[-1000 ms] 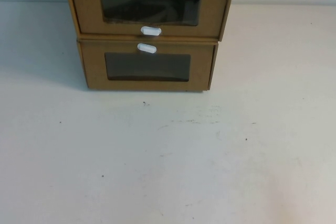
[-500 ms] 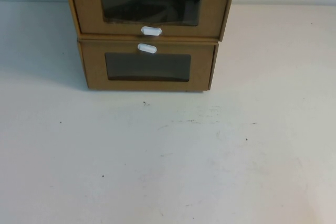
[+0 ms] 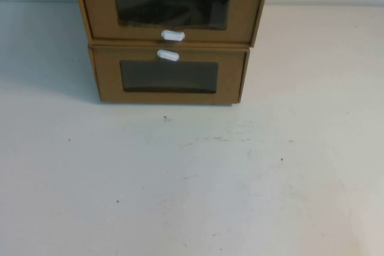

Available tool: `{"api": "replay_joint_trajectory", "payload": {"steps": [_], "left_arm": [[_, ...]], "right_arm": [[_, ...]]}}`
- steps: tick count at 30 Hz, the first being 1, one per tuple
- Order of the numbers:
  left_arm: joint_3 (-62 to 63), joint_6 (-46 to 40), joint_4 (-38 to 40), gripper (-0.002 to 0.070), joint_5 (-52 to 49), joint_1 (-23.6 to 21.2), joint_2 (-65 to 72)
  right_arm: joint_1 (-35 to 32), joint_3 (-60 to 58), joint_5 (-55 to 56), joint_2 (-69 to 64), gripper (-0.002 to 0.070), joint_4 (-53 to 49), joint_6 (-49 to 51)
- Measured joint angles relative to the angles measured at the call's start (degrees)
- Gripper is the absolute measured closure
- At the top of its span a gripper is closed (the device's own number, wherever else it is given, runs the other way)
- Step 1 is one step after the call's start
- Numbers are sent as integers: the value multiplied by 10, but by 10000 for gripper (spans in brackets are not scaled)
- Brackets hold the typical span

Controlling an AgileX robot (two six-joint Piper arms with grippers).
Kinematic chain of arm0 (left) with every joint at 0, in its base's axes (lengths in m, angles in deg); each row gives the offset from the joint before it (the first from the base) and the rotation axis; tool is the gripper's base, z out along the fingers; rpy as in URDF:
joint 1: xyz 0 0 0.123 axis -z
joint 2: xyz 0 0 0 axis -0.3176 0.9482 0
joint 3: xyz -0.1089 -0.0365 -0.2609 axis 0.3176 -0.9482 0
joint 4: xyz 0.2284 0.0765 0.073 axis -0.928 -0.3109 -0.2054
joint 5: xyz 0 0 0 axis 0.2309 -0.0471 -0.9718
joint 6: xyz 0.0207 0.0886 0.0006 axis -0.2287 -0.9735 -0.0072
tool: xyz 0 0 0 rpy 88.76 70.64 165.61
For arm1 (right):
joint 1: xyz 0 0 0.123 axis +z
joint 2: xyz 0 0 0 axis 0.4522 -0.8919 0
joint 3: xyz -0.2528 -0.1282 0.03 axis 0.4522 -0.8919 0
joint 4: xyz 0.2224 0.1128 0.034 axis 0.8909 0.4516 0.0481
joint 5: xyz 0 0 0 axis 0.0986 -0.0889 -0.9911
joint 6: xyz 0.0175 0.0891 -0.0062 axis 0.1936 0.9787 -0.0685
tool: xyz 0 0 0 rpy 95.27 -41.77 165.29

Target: Close the shoe box

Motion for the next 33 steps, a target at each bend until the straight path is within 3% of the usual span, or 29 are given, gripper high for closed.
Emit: {"api": "replay_joint_trajectory", "payload": {"steps": [18, 20, 25, 33], "left_arm": [[0, 0, -3, 678, 7, 0, 0], [0, 10, -30, 678, 8, 0, 0], [0, 113, -182, 678, -33, -7, 0], [0, 142, -231, 678, -167, -54, 0]], "right_arm": [[0, 0, 0, 0, 688, 0, 1], [0, 0, 0, 0, 688, 0, 1], [0, 0, 0, 0, 688, 0, 1], [0, 0, 0, 1, 688, 0, 1]]}}
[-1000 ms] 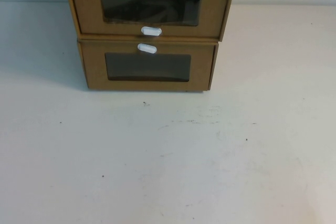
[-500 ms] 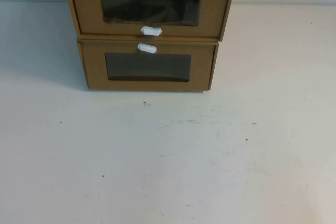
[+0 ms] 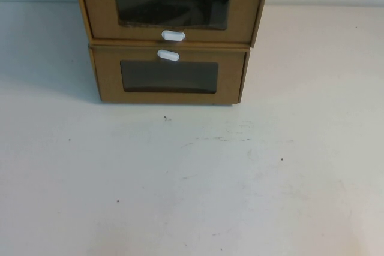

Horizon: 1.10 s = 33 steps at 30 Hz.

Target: Close the shoe box

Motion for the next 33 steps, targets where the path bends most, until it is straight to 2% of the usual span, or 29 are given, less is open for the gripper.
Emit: {"api": "replay_joint_trajectory", "payload": {"steps": [8, 33], "left_arm": [[0, 26, -10, 678, -11, -2, 0], [0, 27, -11, 678, -12, -2, 0]], "right_arm": [[0, 0, 0, 0, 688, 0, 0], [0, 0, 0, 0, 689, 0, 0]]}}
